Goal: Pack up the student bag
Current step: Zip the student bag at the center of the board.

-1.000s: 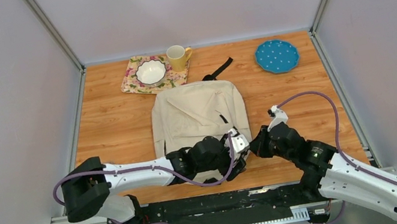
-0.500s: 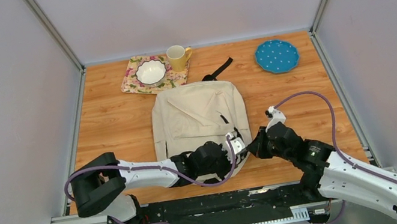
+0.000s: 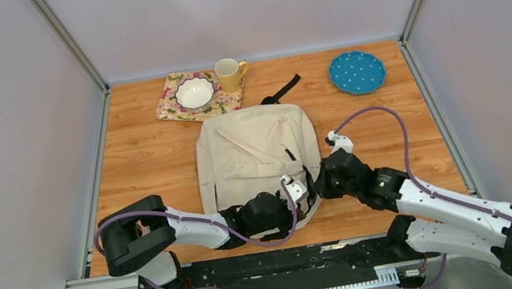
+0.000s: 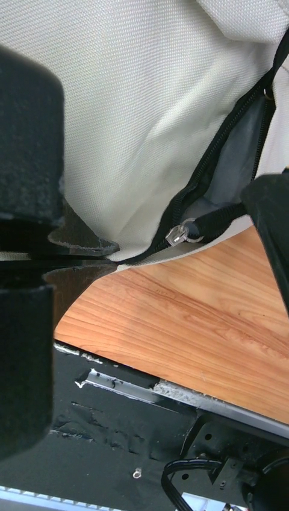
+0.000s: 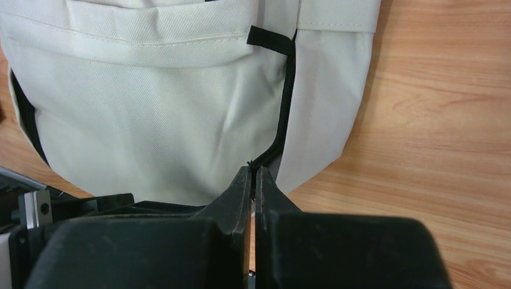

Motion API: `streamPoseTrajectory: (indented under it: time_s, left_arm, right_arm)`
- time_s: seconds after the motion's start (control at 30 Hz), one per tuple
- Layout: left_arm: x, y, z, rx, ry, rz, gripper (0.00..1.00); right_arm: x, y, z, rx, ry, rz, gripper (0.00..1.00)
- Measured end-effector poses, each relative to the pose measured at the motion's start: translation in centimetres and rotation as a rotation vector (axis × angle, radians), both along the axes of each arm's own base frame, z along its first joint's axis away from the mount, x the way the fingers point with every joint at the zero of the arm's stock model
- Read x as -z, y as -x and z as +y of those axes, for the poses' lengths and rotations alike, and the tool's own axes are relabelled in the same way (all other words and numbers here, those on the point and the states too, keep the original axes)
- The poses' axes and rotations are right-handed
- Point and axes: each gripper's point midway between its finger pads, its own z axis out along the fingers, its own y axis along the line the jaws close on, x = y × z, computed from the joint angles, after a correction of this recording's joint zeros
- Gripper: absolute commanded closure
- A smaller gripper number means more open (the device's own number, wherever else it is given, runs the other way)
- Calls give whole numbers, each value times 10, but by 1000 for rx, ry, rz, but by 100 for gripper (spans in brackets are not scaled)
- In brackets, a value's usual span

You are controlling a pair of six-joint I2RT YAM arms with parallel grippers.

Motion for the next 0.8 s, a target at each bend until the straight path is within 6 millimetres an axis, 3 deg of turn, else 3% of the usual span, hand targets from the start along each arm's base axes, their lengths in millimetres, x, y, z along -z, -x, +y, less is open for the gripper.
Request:
streamPoseTrajectory:
  time_s: [0.37, 0.8]
  left_arm:
    - [-2, -2, -6, -54, 20, -60, 100]
    - [-2, 1, -4, -72, 17, -116, 100]
  right_arm:
    - [2, -29, -7, 64, 82, 11, 100]
    - [0, -35, -12, 72, 80, 20, 100]
